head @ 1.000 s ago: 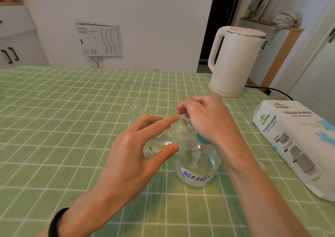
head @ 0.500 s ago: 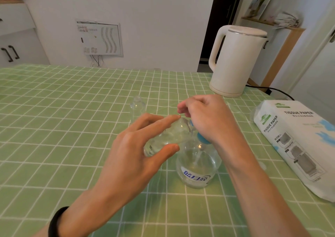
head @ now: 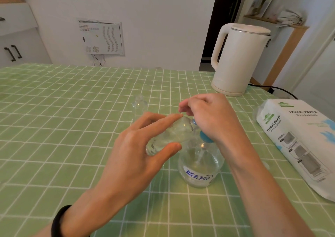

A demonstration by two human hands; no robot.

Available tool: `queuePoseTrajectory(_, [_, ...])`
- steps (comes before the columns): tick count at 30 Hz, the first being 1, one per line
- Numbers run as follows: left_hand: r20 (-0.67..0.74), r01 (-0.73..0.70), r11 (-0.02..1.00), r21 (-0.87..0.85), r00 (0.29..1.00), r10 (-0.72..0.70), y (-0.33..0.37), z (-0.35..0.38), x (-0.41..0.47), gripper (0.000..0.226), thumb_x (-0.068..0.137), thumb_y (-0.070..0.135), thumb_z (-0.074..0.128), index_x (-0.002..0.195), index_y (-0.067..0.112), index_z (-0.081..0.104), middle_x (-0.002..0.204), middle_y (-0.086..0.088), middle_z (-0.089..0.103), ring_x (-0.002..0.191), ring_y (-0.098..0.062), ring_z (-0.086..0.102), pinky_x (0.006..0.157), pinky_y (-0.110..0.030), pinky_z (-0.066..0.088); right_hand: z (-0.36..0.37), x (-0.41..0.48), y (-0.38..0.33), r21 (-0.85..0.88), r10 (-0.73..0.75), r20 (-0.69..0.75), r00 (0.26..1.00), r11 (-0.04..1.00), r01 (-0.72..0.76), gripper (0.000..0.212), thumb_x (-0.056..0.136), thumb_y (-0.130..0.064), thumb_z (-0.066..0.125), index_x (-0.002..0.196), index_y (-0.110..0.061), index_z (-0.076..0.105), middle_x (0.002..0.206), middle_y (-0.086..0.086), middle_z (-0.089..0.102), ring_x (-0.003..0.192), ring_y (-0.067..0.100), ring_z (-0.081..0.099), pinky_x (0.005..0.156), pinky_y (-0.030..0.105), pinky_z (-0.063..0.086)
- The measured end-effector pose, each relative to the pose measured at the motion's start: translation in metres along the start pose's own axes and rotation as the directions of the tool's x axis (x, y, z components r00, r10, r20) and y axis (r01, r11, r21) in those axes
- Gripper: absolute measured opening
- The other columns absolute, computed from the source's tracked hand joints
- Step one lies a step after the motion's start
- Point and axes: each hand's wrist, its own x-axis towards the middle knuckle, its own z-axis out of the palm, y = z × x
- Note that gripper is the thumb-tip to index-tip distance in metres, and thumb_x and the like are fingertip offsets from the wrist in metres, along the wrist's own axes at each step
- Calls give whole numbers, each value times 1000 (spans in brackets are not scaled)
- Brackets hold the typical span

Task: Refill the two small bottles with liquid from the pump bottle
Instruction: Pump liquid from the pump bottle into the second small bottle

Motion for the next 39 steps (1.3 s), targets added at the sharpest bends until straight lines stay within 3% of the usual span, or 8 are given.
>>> queuePoseTrajectory(3, [0,-5,1000,2,1000,5,2,0,-1,53,89,40,79,139,43,64,119,26,66,111,3,65,94,-17,50,-1,-3,0,-7,-7,19,1000,1000,7,31,97,-23,58,78,-20,83,82,-12,80,85,11,70,62,22,52])
queuePoseTrajectory(7, [-10,-4,1000,6,1000,4,2,0,-1,53,88,45,75,139,44,63,119,25,66,111,1,65,95,-20,51,-1,-4,-3,-5,-39,-10,999,999,39,35,96,-27,55,95,0,77,96,12,79,94,31,70,79,47,60])
queuePoseTrajectory(12, [-11,-1,1000,-4,1000,1,3,-1,-1,52,89,47,75,140,43,63,119,25,66,112,2,65,96,-20,51,-1,-3,-3,-21,-76,-16,997,997,76,37,94,-30,54,98,0,75,102,17,76,96,32,67,82,49,57])
queuePoseTrajectory(19, [9,11,1000,2,1000,-11,1,-1,-1,54,87,40,78,139,44,63,121,25,65,113,2,65,95,-17,49,0,1,3,-8,-1,23,1000,1000,1,30,96,-24,57,79,-27,82,80,-9,81,83,11,72,71,25,56])
queuePoseTrajectory(24, [-2,-1,1000,2,1000,1,3,-1,-2,53,88,45,77,139,43,64,120,25,66,111,2,66,94,-20,51,-1,-3,-1,3,-13,-8,1000,1000,13,34,96,-27,55,92,-4,80,91,7,80,91,28,71,74,34,59])
queuePoseTrajectory(29, [-7,-8,1000,6,1000,8,3,-2,-1,54,86,46,74,139,45,63,119,24,66,112,0,66,94,-19,50,-2,-2,-4,-43,-86,-23,996,996,85,39,95,-30,51,99,-1,75,101,15,77,97,33,70,86,53,58])
queuePoseTrajectory(36, [5,7,1000,9,1000,-7,1,0,-1,53,88,43,80,139,44,64,119,26,65,112,2,65,94,-18,50,0,0,2,-3,9,8,1000,1000,-9,33,96,-21,56,75,-23,81,86,2,81,93,27,72,82,32,59])
queuePoseTrajectory(39, [4,6,1000,0,1000,-6,3,0,-1,54,87,36,81,138,43,64,119,24,66,111,1,66,94,-19,50,-1,-3,0,2,9,0,1000,1000,-9,33,97,-22,55,78,-17,81,86,0,81,94,31,70,70,31,60])
